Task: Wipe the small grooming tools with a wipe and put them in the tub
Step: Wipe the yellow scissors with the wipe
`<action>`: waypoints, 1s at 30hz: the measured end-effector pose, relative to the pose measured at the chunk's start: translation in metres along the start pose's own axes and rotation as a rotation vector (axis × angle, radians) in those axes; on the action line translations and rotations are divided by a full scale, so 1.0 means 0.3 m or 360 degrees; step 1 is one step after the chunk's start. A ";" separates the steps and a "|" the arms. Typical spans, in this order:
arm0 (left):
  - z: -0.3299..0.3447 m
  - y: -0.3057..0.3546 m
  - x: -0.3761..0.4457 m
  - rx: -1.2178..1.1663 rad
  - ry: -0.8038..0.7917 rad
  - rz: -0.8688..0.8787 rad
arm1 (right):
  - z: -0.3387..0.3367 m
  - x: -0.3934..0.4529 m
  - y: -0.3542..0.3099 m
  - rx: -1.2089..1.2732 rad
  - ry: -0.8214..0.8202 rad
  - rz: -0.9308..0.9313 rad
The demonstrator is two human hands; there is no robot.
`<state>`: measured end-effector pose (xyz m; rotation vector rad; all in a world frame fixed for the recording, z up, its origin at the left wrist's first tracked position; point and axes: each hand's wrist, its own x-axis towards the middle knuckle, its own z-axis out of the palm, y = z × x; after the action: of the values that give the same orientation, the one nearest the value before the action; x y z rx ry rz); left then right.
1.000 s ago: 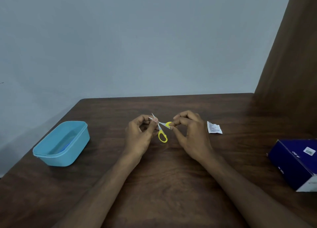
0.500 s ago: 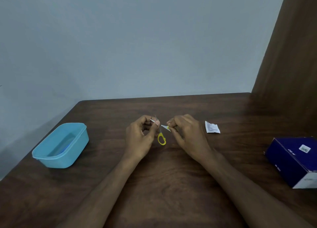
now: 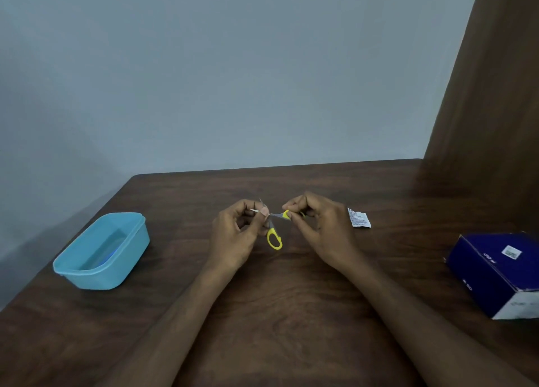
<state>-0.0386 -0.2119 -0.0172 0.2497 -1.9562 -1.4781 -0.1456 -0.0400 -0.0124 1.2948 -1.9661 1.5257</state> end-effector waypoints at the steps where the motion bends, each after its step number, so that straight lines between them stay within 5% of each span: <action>1: -0.001 -0.001 0.000 -0.0004 -0.0015 -0.0005 | 0.001 0.001 0.000 0.0056 0.0029 0.0052; 5: 0.008 0.004 -0.009 -0.0015 -0.0020 -0.0023 | -0.003 0.002 0.001 0.0234 0.0036 0.0255; 13: 0.005 0.018 -0.010 -0.0052 -0.0082 -0.0106 | -0.003 -0.007 -0.014 0.0092 -0.0115 0.0097; 21: 0.013 0.047 -0.010 -0.0387 0.0032 -0.0075 | 0.003 0.018 -0.019 0.0776 0.0136 0.0708; 30: -0.001 0.054 0.004 -0.0690 0.0270 -0.0184 | 0.039 0.010 -0.024 0.1132 0.0070 0.0973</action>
<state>-0.0354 -0.2073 -0.0020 0.2868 -1.4664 -1.8472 -0.1384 -0.0519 -0.0104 0.8645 -1.9607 2.6948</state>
